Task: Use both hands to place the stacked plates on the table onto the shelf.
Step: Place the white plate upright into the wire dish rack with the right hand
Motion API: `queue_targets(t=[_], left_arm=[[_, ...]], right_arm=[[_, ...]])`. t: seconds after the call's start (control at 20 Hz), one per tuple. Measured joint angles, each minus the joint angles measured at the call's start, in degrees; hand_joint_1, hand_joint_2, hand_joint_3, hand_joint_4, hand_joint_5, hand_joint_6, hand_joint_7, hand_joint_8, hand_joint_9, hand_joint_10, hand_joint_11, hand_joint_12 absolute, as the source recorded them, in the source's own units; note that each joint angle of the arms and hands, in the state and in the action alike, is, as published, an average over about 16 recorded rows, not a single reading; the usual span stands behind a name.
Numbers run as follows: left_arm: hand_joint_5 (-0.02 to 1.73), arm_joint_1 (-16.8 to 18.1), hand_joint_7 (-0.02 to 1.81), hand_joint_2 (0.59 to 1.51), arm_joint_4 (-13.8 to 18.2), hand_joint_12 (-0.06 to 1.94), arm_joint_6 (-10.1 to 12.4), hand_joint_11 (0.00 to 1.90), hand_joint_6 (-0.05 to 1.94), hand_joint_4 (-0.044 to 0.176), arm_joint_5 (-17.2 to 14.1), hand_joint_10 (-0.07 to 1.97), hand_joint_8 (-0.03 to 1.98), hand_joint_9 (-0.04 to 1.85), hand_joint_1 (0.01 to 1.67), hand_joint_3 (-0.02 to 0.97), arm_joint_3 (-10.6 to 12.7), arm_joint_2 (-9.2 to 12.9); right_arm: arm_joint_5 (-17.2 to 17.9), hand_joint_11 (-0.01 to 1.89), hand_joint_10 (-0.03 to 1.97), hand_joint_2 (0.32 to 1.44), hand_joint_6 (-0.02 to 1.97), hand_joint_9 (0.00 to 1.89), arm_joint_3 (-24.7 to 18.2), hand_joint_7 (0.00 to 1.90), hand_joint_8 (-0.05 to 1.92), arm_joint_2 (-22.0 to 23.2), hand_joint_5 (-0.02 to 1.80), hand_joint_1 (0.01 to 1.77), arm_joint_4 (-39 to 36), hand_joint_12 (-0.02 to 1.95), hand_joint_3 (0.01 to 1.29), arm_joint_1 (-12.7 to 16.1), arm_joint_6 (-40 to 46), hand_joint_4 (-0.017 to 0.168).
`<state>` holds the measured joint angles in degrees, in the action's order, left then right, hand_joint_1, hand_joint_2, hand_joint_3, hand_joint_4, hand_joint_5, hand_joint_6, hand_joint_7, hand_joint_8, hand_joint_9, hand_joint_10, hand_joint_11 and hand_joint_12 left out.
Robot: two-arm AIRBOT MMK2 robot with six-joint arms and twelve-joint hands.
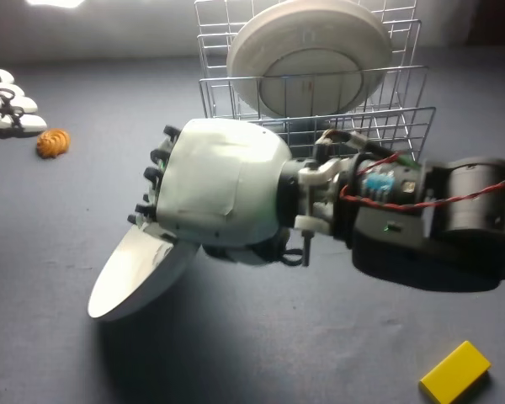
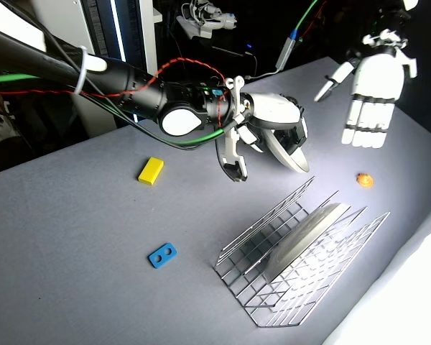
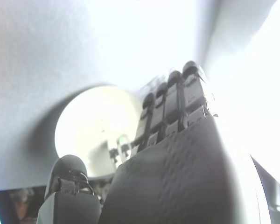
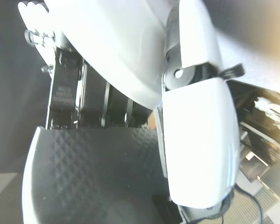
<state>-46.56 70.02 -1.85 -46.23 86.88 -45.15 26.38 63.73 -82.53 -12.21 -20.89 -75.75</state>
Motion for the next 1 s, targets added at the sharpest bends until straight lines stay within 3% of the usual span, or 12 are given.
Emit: queue_targets(t=[0.55, 1.0], left_arm=[[0.02, 1.6, 0.01, 1.089, 0.0, 0.0, 0.0, 0.01, 0.01, 0.002, 0.7, 0.01, -0.01, 0.02, 0.02, 0.012, 0.6, 1.9], [0.02, 1.5, 0.01, 1.09, -0.1, 0.0, 0.0, 0.01, 0.01, 0.002, 0.3, 0.01, -0.01, 0.02, 0.02, 0.012, 1.3, 2.0]], right_arm=[[1.0, 0.81, 0.66, 1.02, 0.98, 1.05, -10.6, 0.97, 1.03, 9.5, 0.9, 1.21, -0.1, 1.15, 0.01, 3.7, 0.8, 0.006], [1.4, 0.8, 0.54, 1.03, 0.99, 1.09, -14.4, 0.95, 1.01, 15.9, 0.89, 1.2, -0.1, 1.1, 0.01, 7.3, 7.4, 0.009]])
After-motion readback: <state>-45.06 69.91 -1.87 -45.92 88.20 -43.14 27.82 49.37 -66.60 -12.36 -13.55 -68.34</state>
